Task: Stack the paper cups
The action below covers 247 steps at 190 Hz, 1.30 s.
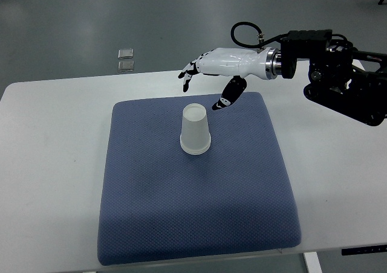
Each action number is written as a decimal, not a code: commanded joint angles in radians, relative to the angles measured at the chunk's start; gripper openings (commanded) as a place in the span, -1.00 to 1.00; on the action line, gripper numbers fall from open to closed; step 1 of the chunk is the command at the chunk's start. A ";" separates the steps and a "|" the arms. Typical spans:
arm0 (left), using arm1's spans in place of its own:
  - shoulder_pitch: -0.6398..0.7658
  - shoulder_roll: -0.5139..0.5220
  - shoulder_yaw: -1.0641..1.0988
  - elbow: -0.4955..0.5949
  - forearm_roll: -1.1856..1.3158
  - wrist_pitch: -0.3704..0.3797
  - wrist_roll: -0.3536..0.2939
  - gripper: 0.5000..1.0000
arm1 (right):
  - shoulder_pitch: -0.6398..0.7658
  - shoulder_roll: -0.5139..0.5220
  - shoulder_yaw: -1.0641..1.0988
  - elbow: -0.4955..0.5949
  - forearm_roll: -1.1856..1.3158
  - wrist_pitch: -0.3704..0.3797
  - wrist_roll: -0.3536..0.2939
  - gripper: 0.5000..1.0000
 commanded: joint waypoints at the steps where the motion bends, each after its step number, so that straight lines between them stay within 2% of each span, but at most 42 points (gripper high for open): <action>1: 0.000 0.000 0.000 0.000 0.000 0.000 0.000 1.00 | 0.000 0.000 0.007 -0.008 0.029 -0.002 -0.001 0.56; 23: 0.000 0.000 0.000 0.000 0.000 0.000 0.000 1.00 | -0.015 0.001 0.076 -0.067 0.171 0.000 -0.018 0.56; 42: 0.000 0.000 0.000 0.000 0.000 0.000 -0.001 1.00 | -0.071 0.004 0.171 -0.167 0.336 -0.002 -0.075 0.56; 67: 0.000 0.000 0.000 0.000 0.000 0.000 0.000 1.00 | -0.126 0.057 0.289 -0.297 0.515 -0.009 -0.133 0.56; 106: 0.000 0.000 0.000 0.000 0.000 0.000 0.000 1.00 | -0.210 0.095 0.355 -0.396 0.740 -0.158 -0.190 0.56; 166: 0.000 0.000 0.000 0.000 0.000 0.000 -0.001 1.00 | -0.275 0.103 0.355 -0.428 1.076 -0.284 -0.208 0.56; 187: 0.000 0.000 0.000 0.000 0.000 0.000 0.000 1.00 | -0.291 0.130 0.374 -0.457 1.147 -0.281 -0.210 0.56; 196: 0.000 0.000 0.000 0.000 0.000 0.000 0.000 1.00 | -0.304 0.139 0.389 -0.471 1.162 -0.278 -0.208 0.69; 216: 0.000 0.000 0.000 0.000 0.000 0.000 0.000 1.00 | -0.341 0.149 0.437 -0.485 1.164 -0.273 -0.208 0.73; 247: 0.002 0.000 0.000 0.000 0.000 0.000 0.000 1.00 | -0.394 0.176 0.552 -0.485 1.164 -0.210 -0.210 0.73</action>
